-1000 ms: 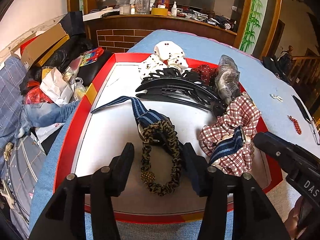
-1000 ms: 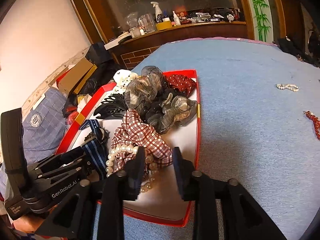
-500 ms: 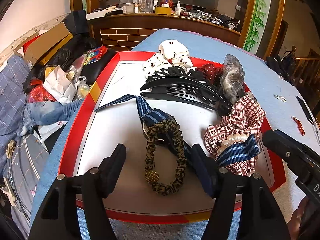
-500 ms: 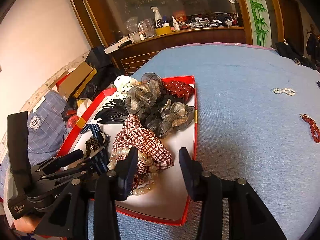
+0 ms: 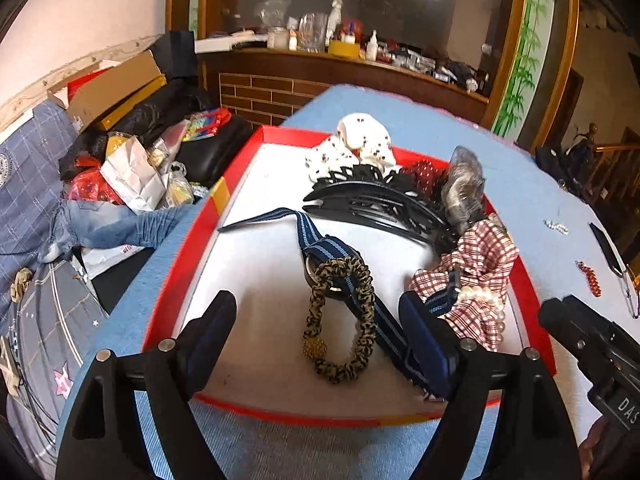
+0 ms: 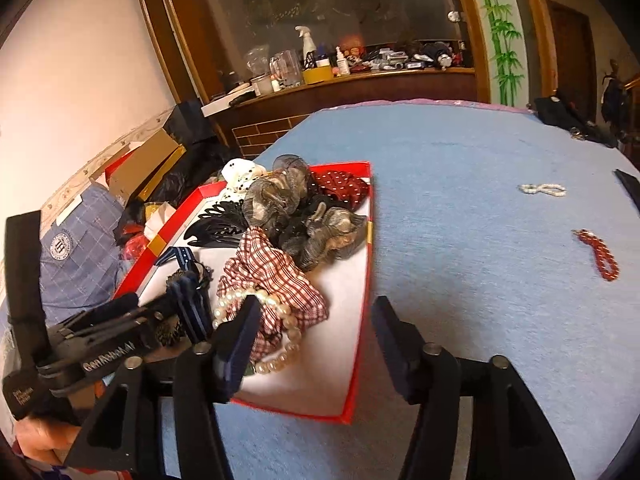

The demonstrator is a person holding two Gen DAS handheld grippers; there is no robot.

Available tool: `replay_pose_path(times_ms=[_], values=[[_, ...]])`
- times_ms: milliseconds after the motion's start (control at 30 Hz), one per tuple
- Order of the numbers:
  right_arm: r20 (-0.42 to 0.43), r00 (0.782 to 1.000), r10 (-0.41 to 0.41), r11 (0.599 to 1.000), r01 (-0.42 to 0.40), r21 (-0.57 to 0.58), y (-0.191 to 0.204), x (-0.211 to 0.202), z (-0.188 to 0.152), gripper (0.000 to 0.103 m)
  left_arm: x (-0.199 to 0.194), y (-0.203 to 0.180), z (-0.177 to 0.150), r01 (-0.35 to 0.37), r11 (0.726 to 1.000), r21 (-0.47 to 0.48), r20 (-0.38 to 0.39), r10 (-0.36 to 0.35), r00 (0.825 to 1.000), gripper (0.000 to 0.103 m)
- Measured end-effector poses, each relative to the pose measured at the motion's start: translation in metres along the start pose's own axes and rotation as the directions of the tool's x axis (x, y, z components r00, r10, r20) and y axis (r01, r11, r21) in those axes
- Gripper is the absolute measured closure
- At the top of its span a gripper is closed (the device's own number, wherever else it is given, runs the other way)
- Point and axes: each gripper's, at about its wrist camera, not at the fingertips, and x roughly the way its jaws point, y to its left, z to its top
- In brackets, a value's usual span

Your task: Organize jewelry

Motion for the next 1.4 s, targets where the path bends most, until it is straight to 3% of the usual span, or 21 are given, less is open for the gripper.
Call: replay_pose_path(times_ms=[200, 367, 500, 567, 733, 833, 933, 1067, 1167, 1400], values=[[0.029, 0.998, -0.047, 0.999, 0.046, 0.021, -0.009, -0.029, -0.015, 0.014, -0.030, -0.005, -0.012, -0.011, 1.000, 0.021, 0.063, 0.010, 0.998, 0.014], [0.017, 0.997, -0.082, 0.996, 0.081, 0.042, -0.013, -0.053, -0.028, 0.011, -0.056, -0.013, -0.025, -0.010, 1.000, 0.028, 0.107, 0.007, 0.994, 0.009], [0.061, 0.992, -0.112, 0.992, 0.109, 0.061, -0.009, -0.086, -0.046, 0.009, -0.087, -0.027, -0.045, -0.120, 0.991, 0.063, 0.216, 0.103, 0.971, 0.003], [0.080, 0.986, -0.144, 0.989, 0.140, 0.057, -0.004, -0.102, -0.056, 0.009, -0.097, -0.029, -0.052, -0.154, 0.985, 0.079, 0.233, 0.132, 0.964, 0.000], [0.131, 0.967, -0.217, 0.976, 0.210, 0.065, 0.011, -0.146, -0.086, 0.009, -0.121, -0.019, -0.072, -0.092, 0.994, 0.063, 0.175, 0.080, 0.981, 0.000], [0.177, 0.958, -0.227, 0.974, 0.221, 0.050, 0.020, -0.169, -0.098, 0.007, -0.127, -0.008, -0.082, -0.097, 0.993, 0.060, 0.135, 0.088, 0.987, 0.000], [0.204, 0.952, -0.228, 0.973, 0.233, 0.003, 0.030, -0.181, -0.106, 0.006, -0.136, -0.004, -0.095, -0.216, 0.972, 0.089, 0.183, 0.197, 0.963, 0.000], [0.238, 0.942, -0.234, 0.960, 0.263, -0.095, 0.047, -0.186, -0.112, 0.004, -0.146, -0.007, -0.107, -0.294, 0.944, 0.148, 0.241, 0.254, 0.937, 0.000], [0.242, 0.939, -0.244, 0.953, 0.278, -0.117, 0.052, -0.182, -0.111, 0.002, -0.146, -0.007, -0.108, -0.202, 0.967, 0.154, 0.211, 0.168, 0.963, 0.000], [0.216, 0.940, -0.265, 0.949, 0.294, -0.112, 0.053, -0.174, -0.108, 0.002, -0.138, -0.008, -0.112, -0.199, 0.965, 0.171, 0.192, 0.166, 0.967, 0.000]])
